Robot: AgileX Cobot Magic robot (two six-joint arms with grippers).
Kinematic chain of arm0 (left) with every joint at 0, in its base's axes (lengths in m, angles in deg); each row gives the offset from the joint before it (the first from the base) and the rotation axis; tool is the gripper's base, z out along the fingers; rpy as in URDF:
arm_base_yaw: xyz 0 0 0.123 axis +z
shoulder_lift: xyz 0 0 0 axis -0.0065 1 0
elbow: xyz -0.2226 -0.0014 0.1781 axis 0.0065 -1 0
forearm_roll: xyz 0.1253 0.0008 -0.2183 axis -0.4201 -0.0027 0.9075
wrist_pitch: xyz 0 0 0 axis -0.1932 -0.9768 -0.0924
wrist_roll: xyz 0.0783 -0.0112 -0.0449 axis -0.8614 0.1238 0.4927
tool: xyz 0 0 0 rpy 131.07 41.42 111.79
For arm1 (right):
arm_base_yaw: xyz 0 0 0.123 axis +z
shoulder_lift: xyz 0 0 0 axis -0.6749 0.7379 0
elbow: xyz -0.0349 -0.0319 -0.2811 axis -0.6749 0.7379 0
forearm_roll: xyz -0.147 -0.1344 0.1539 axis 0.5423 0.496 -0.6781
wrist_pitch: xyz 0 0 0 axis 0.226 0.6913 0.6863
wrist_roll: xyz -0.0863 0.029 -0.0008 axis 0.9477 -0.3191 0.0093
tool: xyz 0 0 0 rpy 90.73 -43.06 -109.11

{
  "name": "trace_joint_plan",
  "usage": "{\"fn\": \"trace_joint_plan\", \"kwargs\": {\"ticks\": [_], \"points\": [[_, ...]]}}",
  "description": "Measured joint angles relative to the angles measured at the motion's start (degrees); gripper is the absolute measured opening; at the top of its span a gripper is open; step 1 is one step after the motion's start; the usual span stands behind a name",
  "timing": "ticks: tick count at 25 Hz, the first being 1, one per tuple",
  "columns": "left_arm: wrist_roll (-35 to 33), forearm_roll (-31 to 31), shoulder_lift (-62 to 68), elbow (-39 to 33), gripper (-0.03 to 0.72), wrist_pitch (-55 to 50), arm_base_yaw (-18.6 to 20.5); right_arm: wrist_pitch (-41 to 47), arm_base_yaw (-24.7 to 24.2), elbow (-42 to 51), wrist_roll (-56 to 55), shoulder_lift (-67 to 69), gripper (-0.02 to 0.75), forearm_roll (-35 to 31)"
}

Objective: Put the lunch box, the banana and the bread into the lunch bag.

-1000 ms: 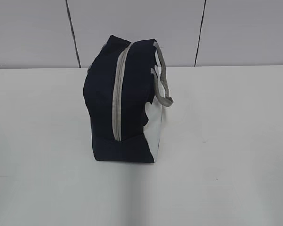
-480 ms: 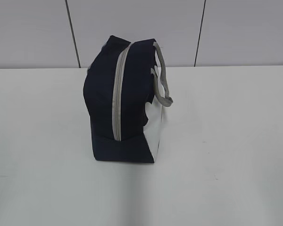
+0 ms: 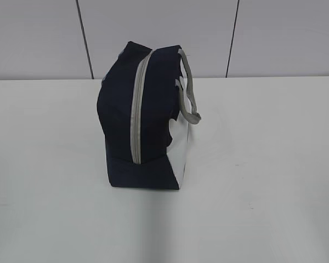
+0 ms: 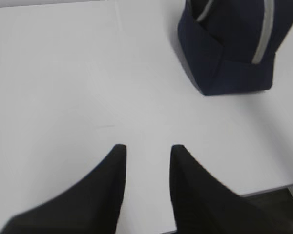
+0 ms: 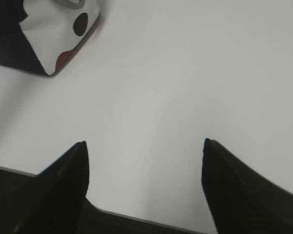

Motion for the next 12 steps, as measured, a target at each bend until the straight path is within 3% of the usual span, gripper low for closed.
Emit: {"fn": "trace_joint_plan", "kwargs": {"ticks": [4, 12], "points": [[0.0, 0.0, -0.1, 0.0, 0.237, 0.0, 5.9, 0.0, -3.9, 0.0, 0.0, 0.0, 0.531, 0.0], [0.0, 0.0, -0.1, 0.0, 0.237, 0.0, 6.8, 0.0, -6.6, 0.0, -0.1, 0.0, 0.531, 0.0]]}}
